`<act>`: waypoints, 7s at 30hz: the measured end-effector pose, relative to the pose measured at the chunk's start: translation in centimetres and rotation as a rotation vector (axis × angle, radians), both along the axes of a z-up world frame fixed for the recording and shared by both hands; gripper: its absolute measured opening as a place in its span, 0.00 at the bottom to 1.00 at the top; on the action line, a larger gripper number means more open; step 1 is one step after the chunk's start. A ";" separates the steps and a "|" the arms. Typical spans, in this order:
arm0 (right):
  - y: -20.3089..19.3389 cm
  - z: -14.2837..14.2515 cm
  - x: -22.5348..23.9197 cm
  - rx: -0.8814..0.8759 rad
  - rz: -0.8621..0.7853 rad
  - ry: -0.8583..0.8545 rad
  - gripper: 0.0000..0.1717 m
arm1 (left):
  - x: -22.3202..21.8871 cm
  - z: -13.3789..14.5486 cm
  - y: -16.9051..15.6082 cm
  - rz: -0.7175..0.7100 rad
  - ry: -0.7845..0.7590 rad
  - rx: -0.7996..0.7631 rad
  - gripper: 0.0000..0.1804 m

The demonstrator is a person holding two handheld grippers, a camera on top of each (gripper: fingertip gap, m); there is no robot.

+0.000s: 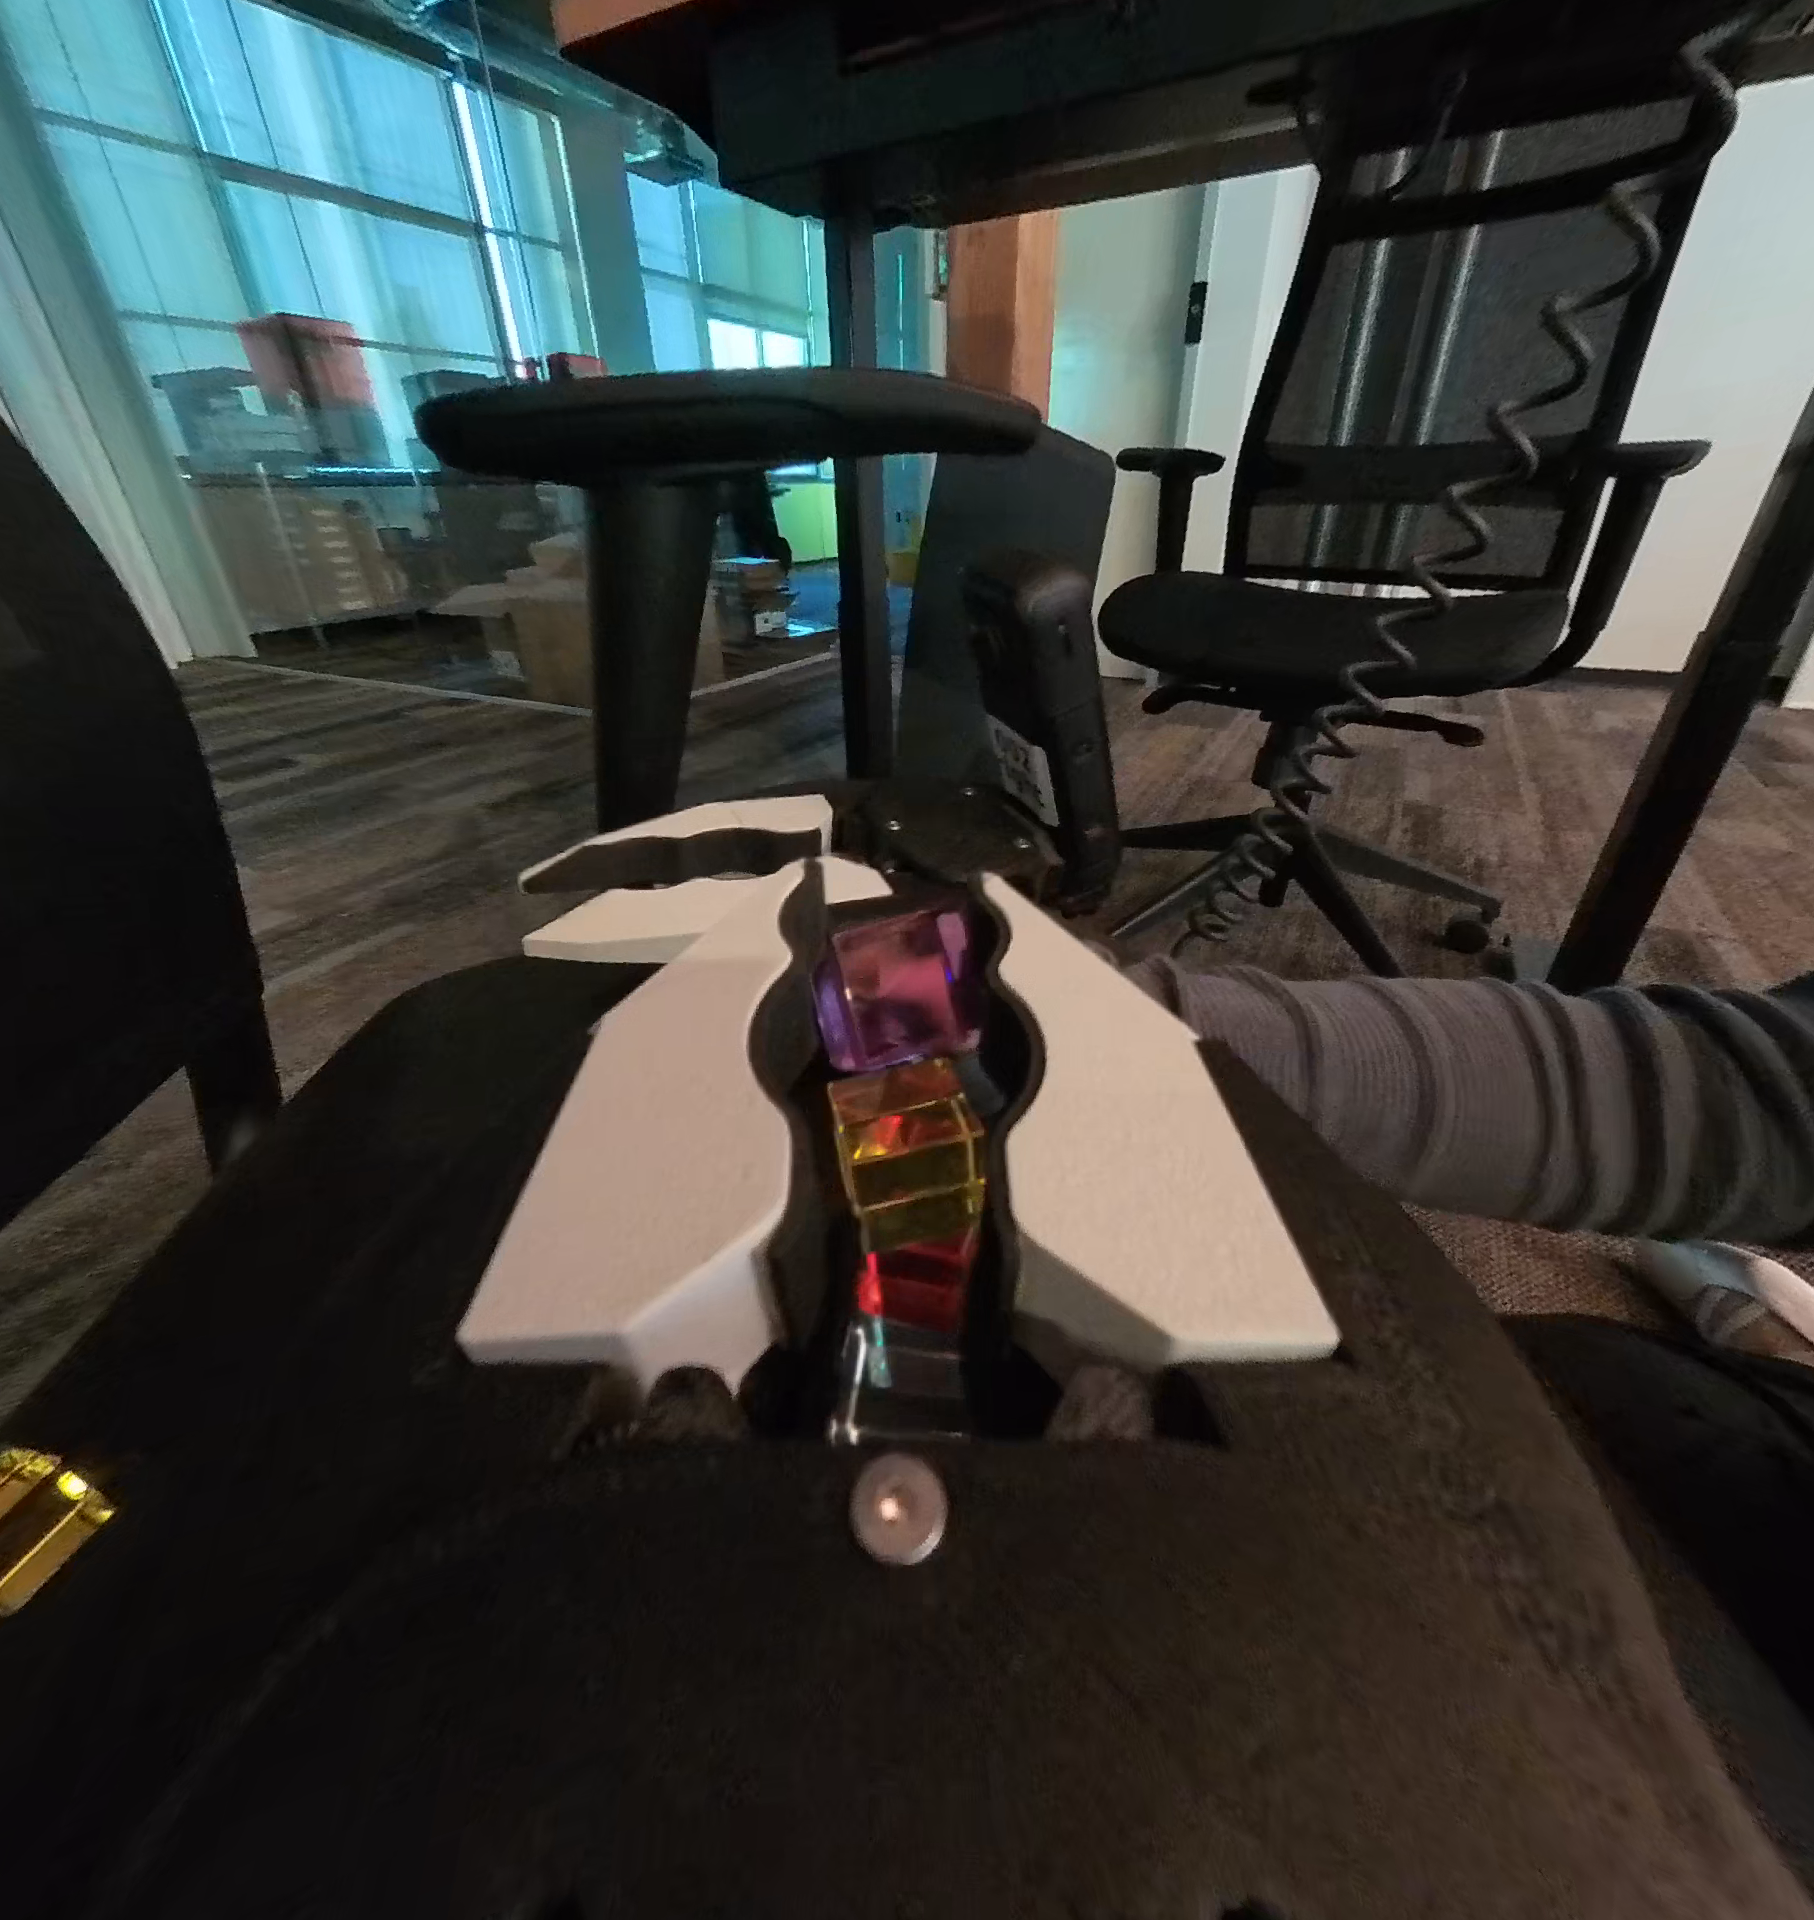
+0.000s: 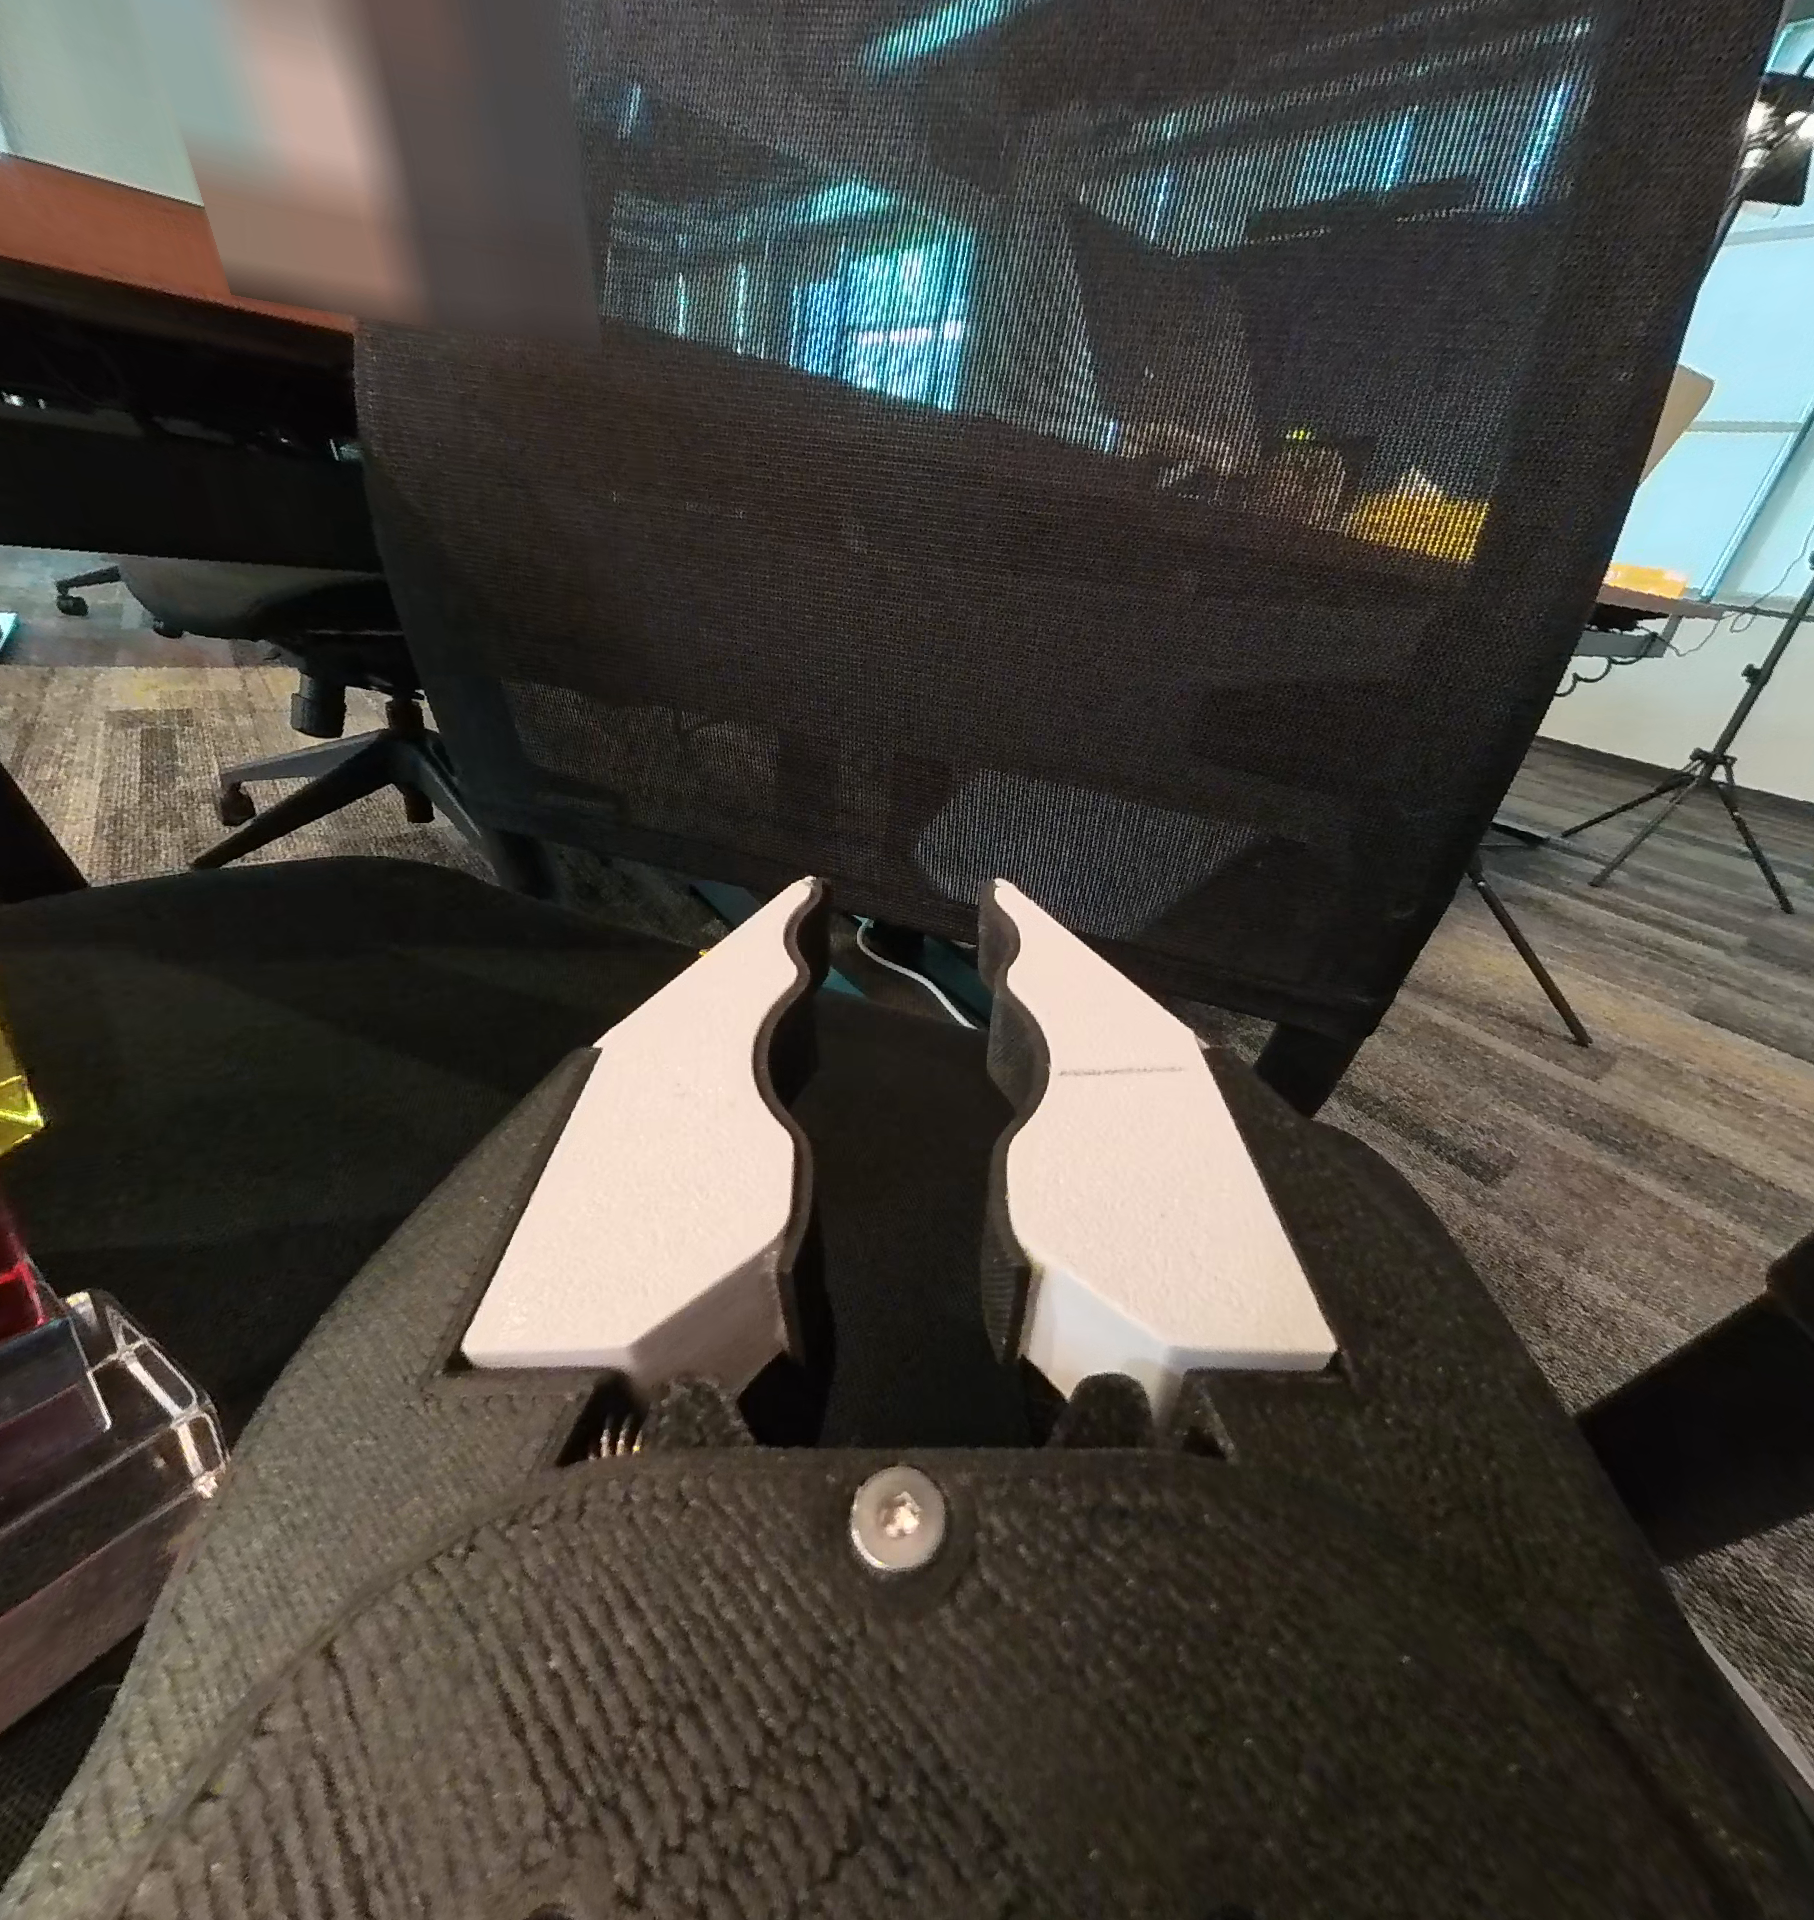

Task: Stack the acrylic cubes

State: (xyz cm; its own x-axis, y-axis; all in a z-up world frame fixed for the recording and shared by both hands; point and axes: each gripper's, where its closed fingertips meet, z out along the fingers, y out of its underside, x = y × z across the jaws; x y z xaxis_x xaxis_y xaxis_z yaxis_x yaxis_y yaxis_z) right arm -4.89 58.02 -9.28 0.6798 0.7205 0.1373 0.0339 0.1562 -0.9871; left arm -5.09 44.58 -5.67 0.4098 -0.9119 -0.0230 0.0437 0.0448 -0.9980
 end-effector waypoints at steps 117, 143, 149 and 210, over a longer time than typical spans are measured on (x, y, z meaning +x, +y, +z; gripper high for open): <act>-0.5 -0.2 -0.6 -0.046 0.024 0.029 0.16 | -1.0 4.3 -3.1 -0.020 0.162 -0.109 0.15; -0.5 -0.3 -0.7 -0.047 0.025 0.020 0.16 | -2.8 -0.3 -0.7 0.141 0.385 -0.275 0.15; -0.5 -0.3 -0.8 -0.049 0.026 0.021 0.16 | -2.5 -0.7 -0.7 0.130 0.395 -0.284 0.15; -9.6 -5.1 -4.4 -0.200 0.400 -0.276 0.00 | -10.6 -4.0 -0.7 0.768 0.055 -0.071 0.00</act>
